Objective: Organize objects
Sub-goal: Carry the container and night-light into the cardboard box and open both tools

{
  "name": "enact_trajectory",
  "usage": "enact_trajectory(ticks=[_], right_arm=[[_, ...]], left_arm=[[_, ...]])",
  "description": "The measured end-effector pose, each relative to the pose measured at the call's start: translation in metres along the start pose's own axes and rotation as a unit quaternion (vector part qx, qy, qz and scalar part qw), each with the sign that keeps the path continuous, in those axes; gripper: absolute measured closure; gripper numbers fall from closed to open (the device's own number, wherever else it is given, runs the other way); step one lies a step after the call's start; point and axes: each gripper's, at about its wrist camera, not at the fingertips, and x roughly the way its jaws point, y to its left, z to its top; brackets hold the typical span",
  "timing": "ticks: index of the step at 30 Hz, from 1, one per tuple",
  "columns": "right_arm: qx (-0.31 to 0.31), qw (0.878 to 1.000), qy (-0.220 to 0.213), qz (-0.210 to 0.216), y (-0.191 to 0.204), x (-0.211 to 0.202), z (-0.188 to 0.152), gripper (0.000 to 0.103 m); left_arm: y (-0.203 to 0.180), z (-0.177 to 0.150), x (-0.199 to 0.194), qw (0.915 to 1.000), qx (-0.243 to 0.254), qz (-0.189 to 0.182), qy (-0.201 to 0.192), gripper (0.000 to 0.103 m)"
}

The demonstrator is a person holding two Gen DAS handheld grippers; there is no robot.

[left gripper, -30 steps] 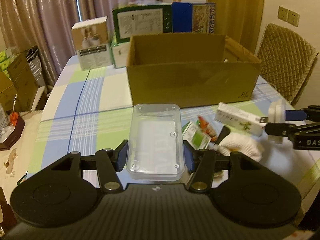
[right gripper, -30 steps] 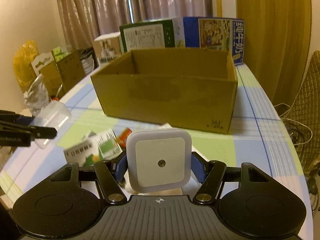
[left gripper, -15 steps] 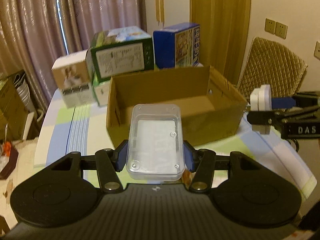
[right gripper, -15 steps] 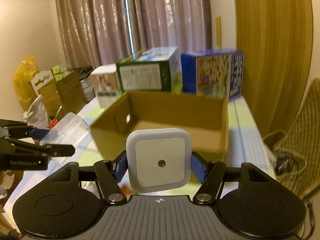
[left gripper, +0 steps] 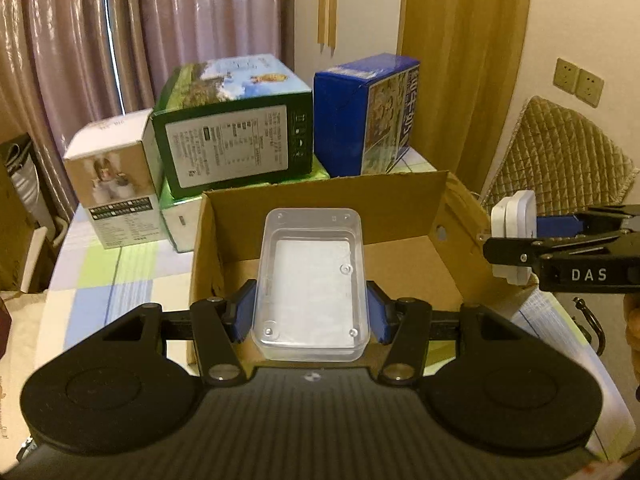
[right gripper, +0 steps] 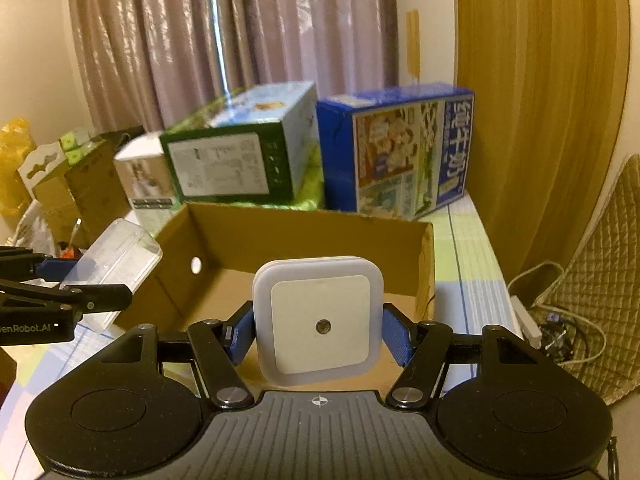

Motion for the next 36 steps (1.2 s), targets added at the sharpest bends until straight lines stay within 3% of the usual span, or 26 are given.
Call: enact_trajectory(ticks=[8,9,11,20,22,23,24,31,33,36], right_arm=[[0.011,0.999,0.030,0.000,-0.015,0.042,-0.003,0.040],[0.014,0.999,0.033,0.000,-0.017,0.047,-0.004,0.040],[0.017,0.999,0.039,0.004,-0.020,0.056,-0.005,0.040],[0.021,0.999,0.047,0.001,-0.024,0.075,-0.008,0.040],[0.019,0.999,0.032,0.012,-0.023,0.074,-0.005,0.036],[0.022,0.999,0.018,0.022,-0.024,0.072,-0.004,0.019],[0.028,0.999,0.005,0.025,-0.025,0.068,-0.004,0.012],[0.028,0.998,-0.044,0.019,-0.016,0.010,-0.001,0.010],[0.032,0.997,-0.062,0.025,-0.013,-0.013,-0.004,0.003],[0.030,0.996,-0.079,0.028,-0.005,-0.049,-0.014,0.002]], left_arm=[[0.001,0.003,0.052,0.9998,0.001,0.000,0.017,0.052],[0.001,0.003,0.058,0.9999,0.005,0.002,0.016,0.048],[0.000,0.003,0.067,0.9998,0.008,0.008,0.016,0.028],[0.010,-0.001,0.066,0.9999,-0.007,0.004,0.013,0.029],[0.012,-0.001,0.061,0.9999,-0.009,0.005,0.010,0.029],[0.012,-0.001,0.057,0.9999,-0.009,0.005,0.008,0.029],[0.013,-0.002,0.053,0.9999,-0.010,0.005,0.007,0.029],[0.012,-0.013,0.006,0.9998,-0.010,0.018,-0.006,0.021],[0.011,-0.019,-0.012,0.9997,-0.013,0.020,-0.009,0.019],[0.006,-0.033,-0.039,0.9994,-0.018,0.025,-0.016,0.015]])
